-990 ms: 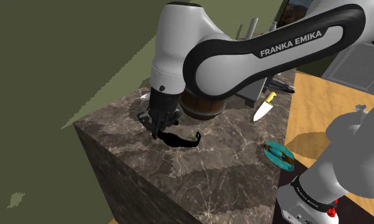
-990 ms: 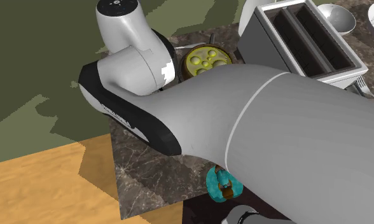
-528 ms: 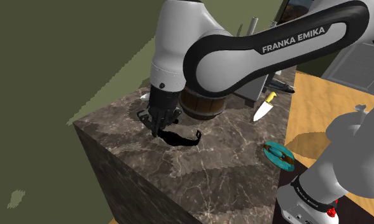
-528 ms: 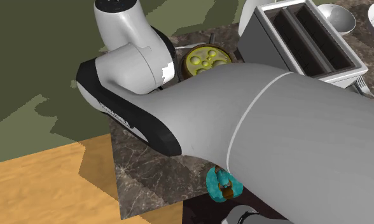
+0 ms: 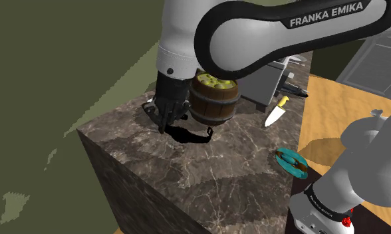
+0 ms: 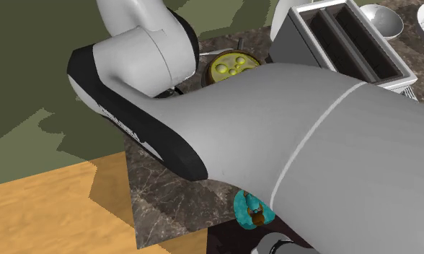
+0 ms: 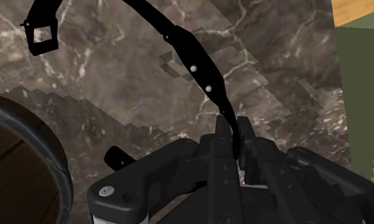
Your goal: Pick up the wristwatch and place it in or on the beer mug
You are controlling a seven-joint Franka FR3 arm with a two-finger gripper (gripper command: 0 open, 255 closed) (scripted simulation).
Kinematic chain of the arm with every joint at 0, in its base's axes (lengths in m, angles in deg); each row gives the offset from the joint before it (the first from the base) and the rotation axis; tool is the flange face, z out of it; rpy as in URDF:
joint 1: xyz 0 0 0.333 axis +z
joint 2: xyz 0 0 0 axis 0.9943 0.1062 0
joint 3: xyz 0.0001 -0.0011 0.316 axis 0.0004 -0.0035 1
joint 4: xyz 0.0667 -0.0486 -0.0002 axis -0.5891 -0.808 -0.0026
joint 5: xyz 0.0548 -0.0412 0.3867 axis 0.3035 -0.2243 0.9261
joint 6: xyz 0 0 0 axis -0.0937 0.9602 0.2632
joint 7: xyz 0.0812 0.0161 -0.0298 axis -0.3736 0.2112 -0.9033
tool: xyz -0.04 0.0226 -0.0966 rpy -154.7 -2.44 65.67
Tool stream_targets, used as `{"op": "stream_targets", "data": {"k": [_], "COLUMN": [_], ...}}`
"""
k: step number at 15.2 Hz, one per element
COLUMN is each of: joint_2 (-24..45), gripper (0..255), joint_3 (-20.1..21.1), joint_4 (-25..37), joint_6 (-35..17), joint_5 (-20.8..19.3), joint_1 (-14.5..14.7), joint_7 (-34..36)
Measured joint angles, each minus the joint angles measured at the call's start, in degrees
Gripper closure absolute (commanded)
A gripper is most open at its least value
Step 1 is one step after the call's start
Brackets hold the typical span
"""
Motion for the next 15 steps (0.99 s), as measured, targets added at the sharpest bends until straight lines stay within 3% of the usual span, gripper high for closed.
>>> {"op": "stream_targets", "data": {"k": [15], "joint_2": [-1.46], "gripper": [255], "joint_3": [-0.24], "joint_4": [10.21], "joint_6": [11.47], "joint_5": [0.46], "joint_1": [-0.27], "joint_7": [0.36]}}
